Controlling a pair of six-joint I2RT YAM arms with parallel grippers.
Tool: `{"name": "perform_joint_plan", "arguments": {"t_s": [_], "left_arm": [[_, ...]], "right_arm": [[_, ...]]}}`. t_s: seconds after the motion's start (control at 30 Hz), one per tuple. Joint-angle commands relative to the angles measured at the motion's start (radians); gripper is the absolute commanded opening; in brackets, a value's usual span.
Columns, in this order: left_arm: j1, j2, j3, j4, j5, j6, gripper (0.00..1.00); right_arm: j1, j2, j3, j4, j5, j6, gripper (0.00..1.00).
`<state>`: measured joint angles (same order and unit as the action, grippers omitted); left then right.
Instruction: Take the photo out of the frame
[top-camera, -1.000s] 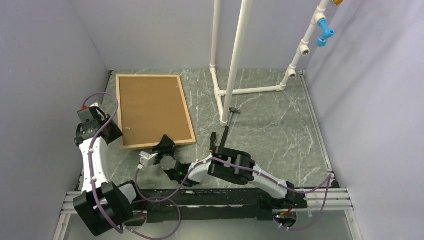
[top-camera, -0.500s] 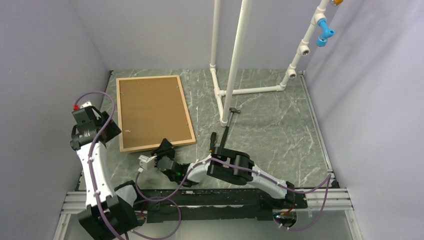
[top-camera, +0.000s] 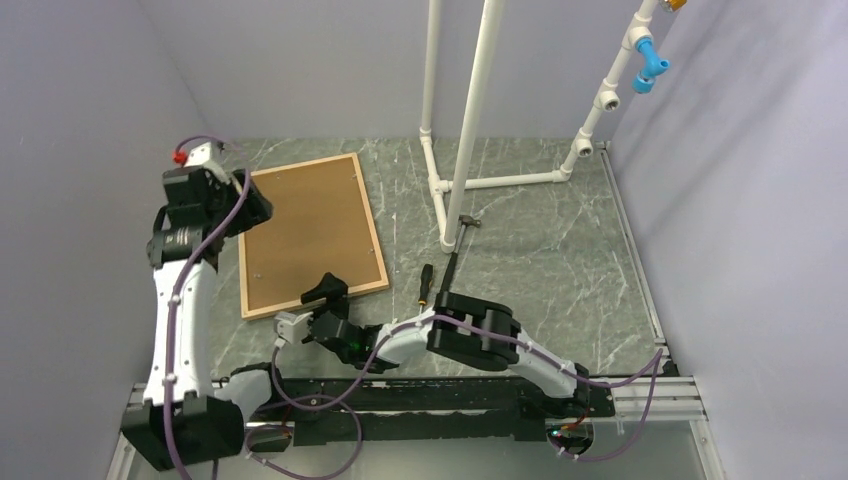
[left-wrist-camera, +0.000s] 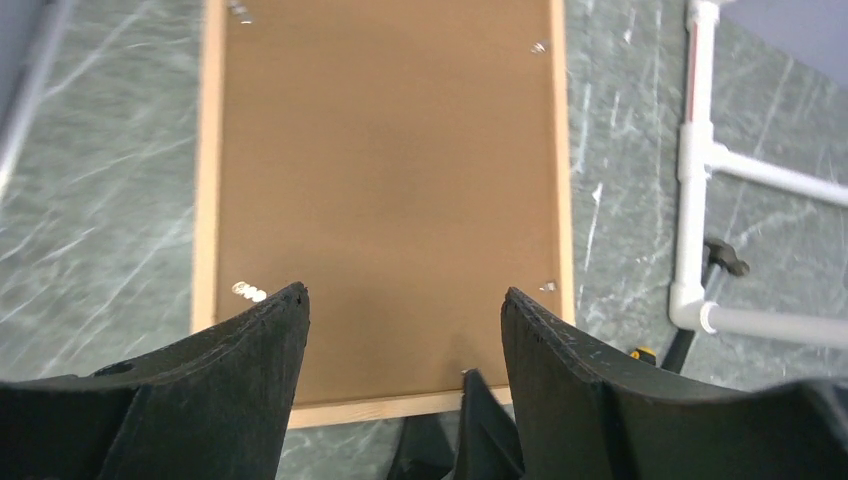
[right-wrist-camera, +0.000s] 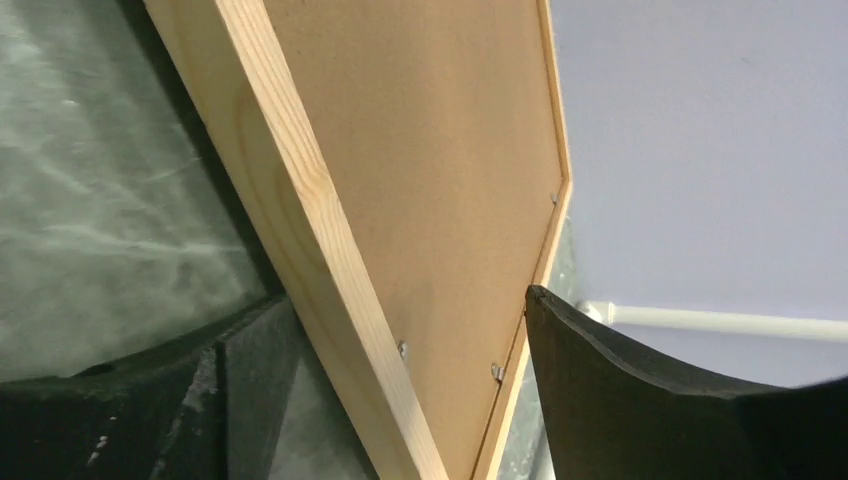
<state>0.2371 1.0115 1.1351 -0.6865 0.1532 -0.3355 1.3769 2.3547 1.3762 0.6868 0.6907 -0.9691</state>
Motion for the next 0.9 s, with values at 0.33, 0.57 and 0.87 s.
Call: {"name": "perform_joint_plan", "arguments": {"t_s": [0.33,0.57,0.87], "left_arm": [[-0.243,0.394,0.417,0.087,0.068,0.029,0.74],[-0.257,0.425,0.353,0.166,0.197,0.072,0.74],[-0.258,0.372,0.264,0.197,0.203,0.111,0.73]], "right_arm": [[-0.014,-0.637,-0.313,-0.460,-0.302,0.885,0.99],[-0.292,-0.685,-0.235,-0.640,-0.517,1.339,0.92],[-0.474,-0.441,0.005,-0.811,-0.597,1.460,0.74]]}}
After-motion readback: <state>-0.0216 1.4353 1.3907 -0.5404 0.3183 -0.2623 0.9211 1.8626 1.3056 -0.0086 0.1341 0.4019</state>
